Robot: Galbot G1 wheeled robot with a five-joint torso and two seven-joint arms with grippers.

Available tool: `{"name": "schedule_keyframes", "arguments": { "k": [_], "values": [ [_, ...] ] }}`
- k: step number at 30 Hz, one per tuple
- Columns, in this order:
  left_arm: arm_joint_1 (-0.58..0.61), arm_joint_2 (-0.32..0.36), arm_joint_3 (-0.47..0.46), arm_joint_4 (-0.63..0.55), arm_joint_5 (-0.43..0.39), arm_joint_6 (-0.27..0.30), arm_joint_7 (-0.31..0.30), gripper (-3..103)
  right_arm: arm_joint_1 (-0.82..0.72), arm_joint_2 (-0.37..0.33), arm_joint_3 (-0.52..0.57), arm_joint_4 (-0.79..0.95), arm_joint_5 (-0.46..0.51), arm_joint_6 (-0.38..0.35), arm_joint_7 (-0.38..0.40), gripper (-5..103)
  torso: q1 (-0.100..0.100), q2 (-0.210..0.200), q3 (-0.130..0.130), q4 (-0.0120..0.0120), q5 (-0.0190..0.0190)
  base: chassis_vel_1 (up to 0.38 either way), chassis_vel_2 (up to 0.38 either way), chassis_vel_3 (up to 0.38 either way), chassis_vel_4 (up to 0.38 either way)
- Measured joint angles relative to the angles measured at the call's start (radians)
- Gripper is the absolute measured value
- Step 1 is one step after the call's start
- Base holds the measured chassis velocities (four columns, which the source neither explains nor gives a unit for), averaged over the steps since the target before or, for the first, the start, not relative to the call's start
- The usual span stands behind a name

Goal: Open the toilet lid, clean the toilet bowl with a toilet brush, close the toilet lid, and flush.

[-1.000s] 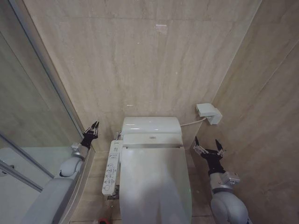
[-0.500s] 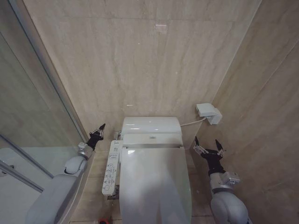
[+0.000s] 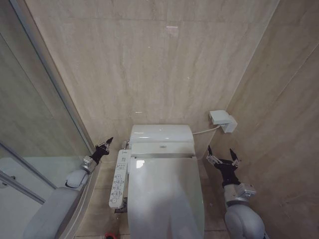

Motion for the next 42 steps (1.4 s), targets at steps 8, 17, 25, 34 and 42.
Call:
{"name": "schedule_keyframes", "arguments": {
  "k": [8,17,25,34,42],
  "values": [
    [-0.026,-0.035,0.020,0.038,0.004,-0.018,0.024,0,0.000,0.000,0.000,0.000,0.000,0.000,0.000,100,0.000,0.000,0.000,0.0000,0.0002,0.000,0.000,0.000,0.000],
    [-0.068,-0.061,0.048,0.103,0.008,-0.040,0.062,0,0.000,0.000,0.000,0.000,0.000,0.000,0.000,100,0.000,0.000,0.000,0.0002,0.0002,0.000,0.000,0.000,0.000],
    [-0.082,-0.066,0.069,0.143,0.011,-0.060,0.103,0,0.000,0.000,0.000,0.000,0.000,0.000,0.000,100,0.000,0.000,0.000,0.0000,0.0002,0.000,0.000,0.000,0.000],
    [-0.084,-0.076,0.069,0.170,0.023,-0.073,0.120,0,0.000,0.000,0.000,0.000,0.000,0.000,0.000,100,0.000,0.000,0.000,0.0003,0.0004,0.000,0.000,0.000,0.000],
    [-0.085,-0.089,0.066,0.179,0.029,-0.077,0.122,0,0.000,0.000,0.000,0.000,0.000,0.000,0.000,100,0.000,0.000,0.000,0.0005,0.0007,0.000,0.000,0.000,0.000]
  ]
}}
